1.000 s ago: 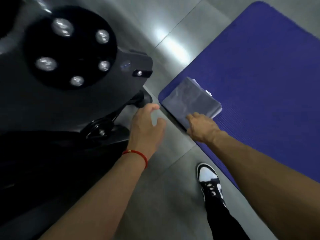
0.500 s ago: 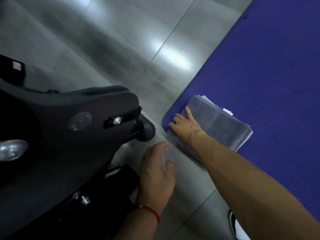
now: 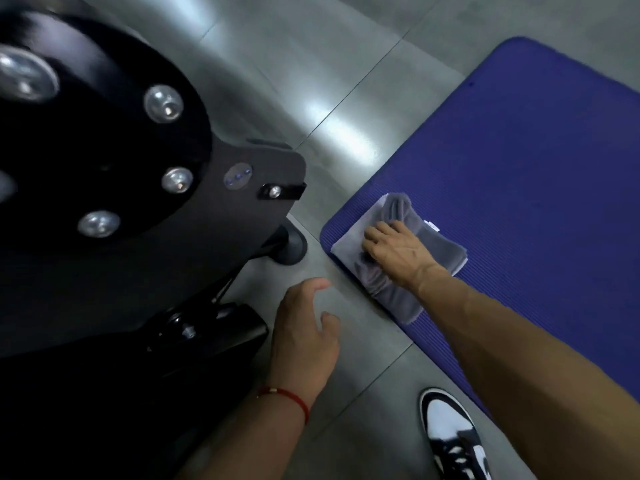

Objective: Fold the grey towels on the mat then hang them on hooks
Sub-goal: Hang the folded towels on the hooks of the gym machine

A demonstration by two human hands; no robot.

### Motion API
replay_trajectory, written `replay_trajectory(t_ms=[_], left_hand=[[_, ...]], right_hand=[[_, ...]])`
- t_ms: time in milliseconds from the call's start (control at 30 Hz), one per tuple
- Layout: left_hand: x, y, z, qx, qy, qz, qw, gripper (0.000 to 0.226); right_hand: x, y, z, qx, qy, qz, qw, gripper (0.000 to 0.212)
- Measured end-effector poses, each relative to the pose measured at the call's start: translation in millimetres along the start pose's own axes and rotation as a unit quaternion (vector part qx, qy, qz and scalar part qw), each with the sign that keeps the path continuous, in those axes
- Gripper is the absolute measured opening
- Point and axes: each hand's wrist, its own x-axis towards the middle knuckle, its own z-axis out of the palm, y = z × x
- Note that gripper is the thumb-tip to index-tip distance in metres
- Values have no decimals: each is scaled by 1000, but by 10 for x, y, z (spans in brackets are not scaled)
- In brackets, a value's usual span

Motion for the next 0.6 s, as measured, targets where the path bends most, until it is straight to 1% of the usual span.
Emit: replay_trajectory(t_ms=[33, 133, 233, 267, 333, 400, 433, 467, 500, 533, 567, 600], left_hand=[[-97, -39, -21, 3, 1, 2, 1000, 46], [-393, -140, -100, 0, -3, -14, 1000, 46], [-687, -154, -209, -13, -11, -27, 1000, 46], [-803, -131, -266, -19, -14, -32, 999, 47], [-1079, -81, -401, -38, -13, -51, 998, 48], [-1405, -48, -561, -70, -2, -100, 993, 43], [-1591, -40, -654, -111, 10, -134, 985, 37], [-1804, -7, -786, -171, 23, -176, 969, 30], [-2025, 23, -934, -250, 34, -216, 943, 23], [-2264, 70, -1109, -330, 28, -259, 907, 20], [-2500, 96, -1288, -401, 15, -283, 871, 28], [-2739, 111, -1496, -450, 0, -289, 845, 37]], right_hand=[[-79, -24, -63, 5, 12, -3, 1000, 14], [-323, -106, -258, 15, 45, -20, 999, 21], [-621, -249, -606, 28, 33, -45, 998, 13], [-753, -318, -758, 52, 29, -45, 997, 16], [-1070, -501, -1125, 151, 11, -35, 988, 27], [-1419, -781, -1545, 253, 22, -14, 967, 30], [-1618, -974, -1776, 306, 33, 6, 952, 29], [-1819, -1189, -2000, 360, 46, 29, 931, 27], [-2022, -1430, -2221, 404, 61, 49, 911, 25], [-2229, -1684, -2410, 428, 71, 50, 900, 25], [-2455, -1957, -2580, 433, 78, 29, 898, 26], [-2683, -2242, -2724, 425, 80, -12, 901, 29]])
